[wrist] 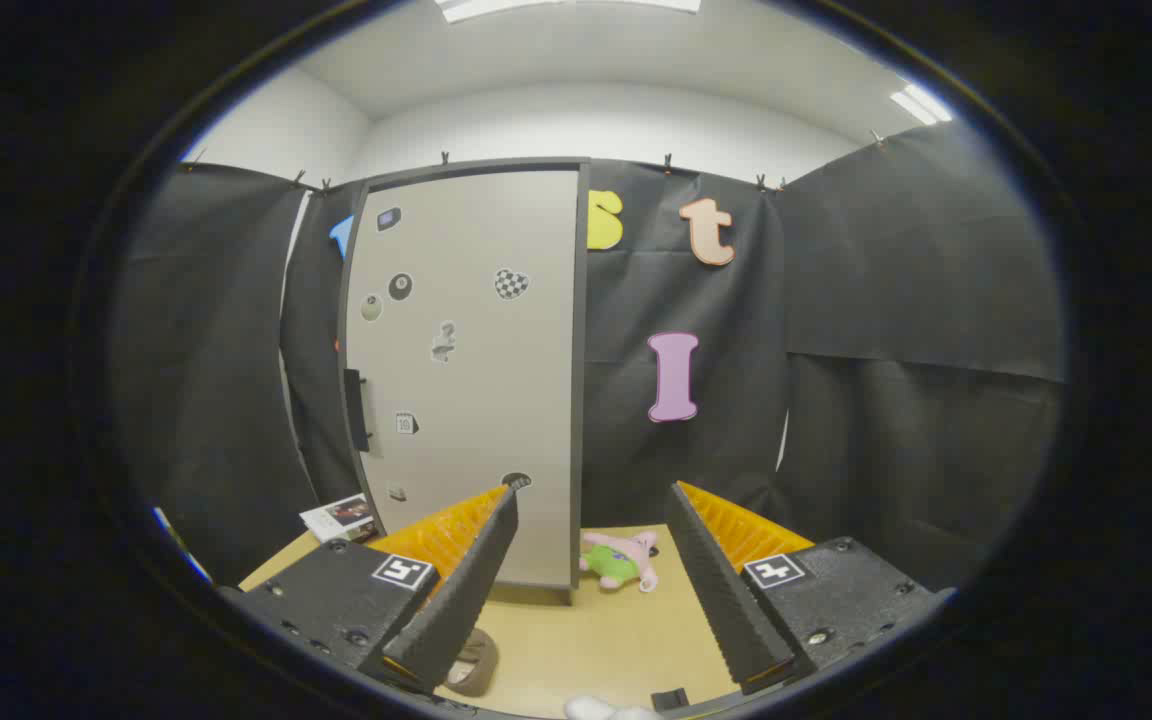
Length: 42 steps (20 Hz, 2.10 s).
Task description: Open the shoe cabinet door, grab the shoes and put them into the shoe cabinet, then close the shoe cabinet door.
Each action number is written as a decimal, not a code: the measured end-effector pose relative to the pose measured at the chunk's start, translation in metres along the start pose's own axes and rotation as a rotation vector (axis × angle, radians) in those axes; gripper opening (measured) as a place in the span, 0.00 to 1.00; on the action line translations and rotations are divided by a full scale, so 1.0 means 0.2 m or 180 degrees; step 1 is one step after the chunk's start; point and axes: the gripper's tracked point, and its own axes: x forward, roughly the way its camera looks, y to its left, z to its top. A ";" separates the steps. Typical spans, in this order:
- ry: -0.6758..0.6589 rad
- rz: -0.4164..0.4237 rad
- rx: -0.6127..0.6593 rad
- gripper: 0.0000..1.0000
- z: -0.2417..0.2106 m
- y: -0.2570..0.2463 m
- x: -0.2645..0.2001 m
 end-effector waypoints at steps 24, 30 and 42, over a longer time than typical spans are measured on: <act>-0.0121 0.0545 0.0045 0.98 0.02 0.84 0.38; -0.0101 0.0873 0.0081 0.98 0.01 1.37 0.68; 0.0162 0.0736 0.0136 0.90 -0.05 1.82 1.33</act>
